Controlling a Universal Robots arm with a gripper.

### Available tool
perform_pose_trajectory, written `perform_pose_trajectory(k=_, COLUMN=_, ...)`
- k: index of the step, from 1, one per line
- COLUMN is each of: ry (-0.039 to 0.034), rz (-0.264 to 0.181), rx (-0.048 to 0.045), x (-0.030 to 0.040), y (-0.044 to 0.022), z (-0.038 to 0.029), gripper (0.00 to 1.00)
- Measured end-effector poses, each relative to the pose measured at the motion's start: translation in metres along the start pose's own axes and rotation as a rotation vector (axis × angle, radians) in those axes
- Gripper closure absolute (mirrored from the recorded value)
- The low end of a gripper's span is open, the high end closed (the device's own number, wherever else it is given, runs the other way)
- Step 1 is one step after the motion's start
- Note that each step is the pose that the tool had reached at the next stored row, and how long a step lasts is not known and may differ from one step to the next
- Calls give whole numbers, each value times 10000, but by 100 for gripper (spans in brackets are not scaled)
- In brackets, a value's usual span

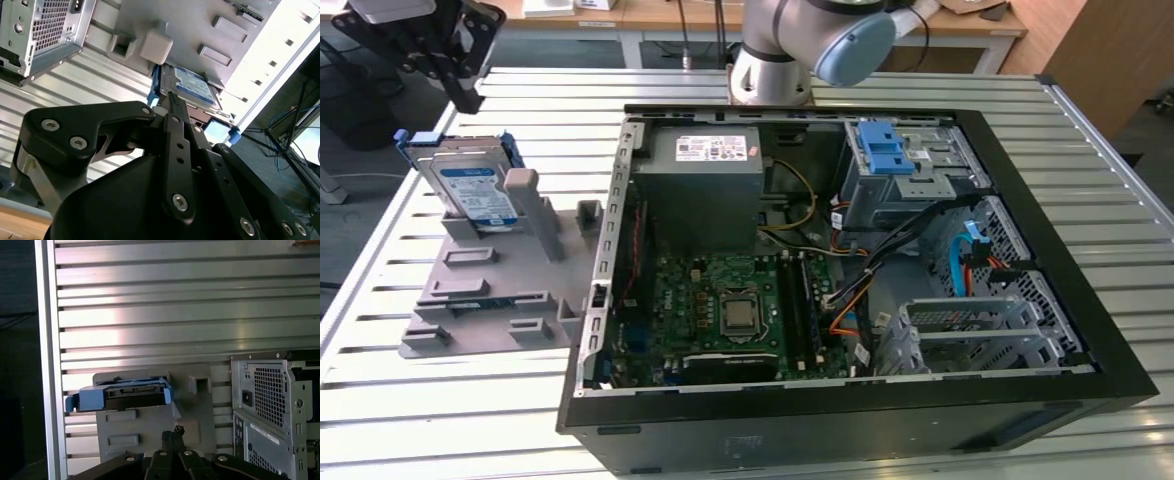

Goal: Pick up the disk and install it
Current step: 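Reach for the disk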

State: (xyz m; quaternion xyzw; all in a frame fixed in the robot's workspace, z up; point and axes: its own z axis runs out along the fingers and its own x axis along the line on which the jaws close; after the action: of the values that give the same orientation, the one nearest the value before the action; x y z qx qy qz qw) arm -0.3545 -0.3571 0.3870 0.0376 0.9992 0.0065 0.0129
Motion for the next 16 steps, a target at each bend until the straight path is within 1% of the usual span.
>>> perform_pose_trajectory(k=4, ry=-1, rz=1, rx=0, x=99, y=21, z=1, gripper=89)
perform_pose_trajectory(k=5, ry=0, rz=0, rx=0, x=112, y=23, z=1, gripper=89)
perform_pose_trajectory(k=10, ry=1, rz=0, rx=1, x=120, y=22, z=1, gripper=89)
perform_pose_trajectory(k=11, ry=0, rz=1, rx=0, x=133, y=22, z=1, gripper=89)
perform_pose_trajectory(k=16, ry=0, rz=1, rx=0, x=238, y=26, z=0, gripper=89)
